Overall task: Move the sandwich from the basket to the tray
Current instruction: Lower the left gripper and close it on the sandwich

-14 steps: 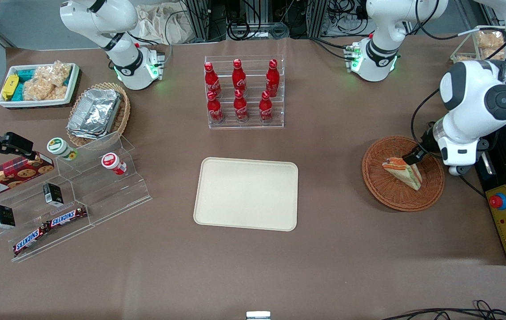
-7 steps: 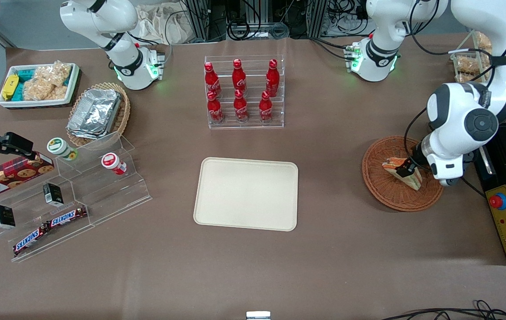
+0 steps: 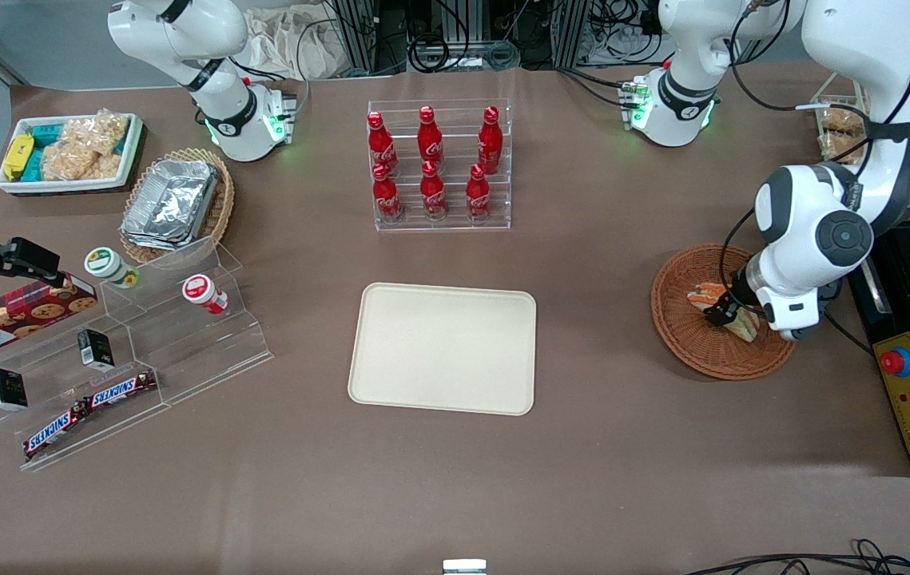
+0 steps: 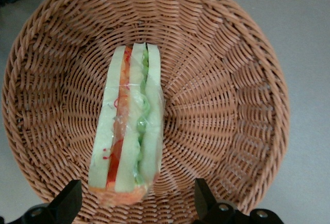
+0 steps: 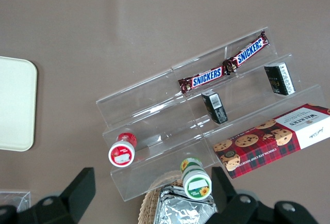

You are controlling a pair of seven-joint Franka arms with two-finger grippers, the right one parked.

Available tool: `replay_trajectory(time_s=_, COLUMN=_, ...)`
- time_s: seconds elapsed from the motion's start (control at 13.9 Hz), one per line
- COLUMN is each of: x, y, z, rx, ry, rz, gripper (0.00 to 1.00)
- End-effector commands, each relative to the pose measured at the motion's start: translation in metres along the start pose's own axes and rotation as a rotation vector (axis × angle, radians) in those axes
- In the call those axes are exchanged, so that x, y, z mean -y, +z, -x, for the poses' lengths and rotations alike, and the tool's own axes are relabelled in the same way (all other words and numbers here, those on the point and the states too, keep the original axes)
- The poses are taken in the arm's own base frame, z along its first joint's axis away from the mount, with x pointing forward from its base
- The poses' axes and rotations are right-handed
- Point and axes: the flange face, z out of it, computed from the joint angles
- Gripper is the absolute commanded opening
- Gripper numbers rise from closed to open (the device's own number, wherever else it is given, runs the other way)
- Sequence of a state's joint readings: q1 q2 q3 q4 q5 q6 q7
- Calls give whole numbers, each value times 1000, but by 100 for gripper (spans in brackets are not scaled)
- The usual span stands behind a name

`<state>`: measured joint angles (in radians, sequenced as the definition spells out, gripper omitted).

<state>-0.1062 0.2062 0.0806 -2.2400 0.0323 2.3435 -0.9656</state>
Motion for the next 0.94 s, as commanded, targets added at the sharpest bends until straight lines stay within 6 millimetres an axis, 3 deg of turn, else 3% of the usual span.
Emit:
replay_trajectory(time_s=0.0, x=6, y=10, z=-5, rx=-24, ry=-23, rz=0, gripper=99)
replay_trajectory(time_s=0.58, x=5, y=28, z=-7, rx=-25, ry=-51, rz=-2, gripper=98)
replay_trajectory(time_s=0.72, x=5, y=30, z=-7, rx=-24, ry=-53, rz=-5, gripper=80)
replay_trajectory(time_s=0.86, x=4, y=32, z=-7, rx=-21, ry=-54, rz=-9, gripper=51)
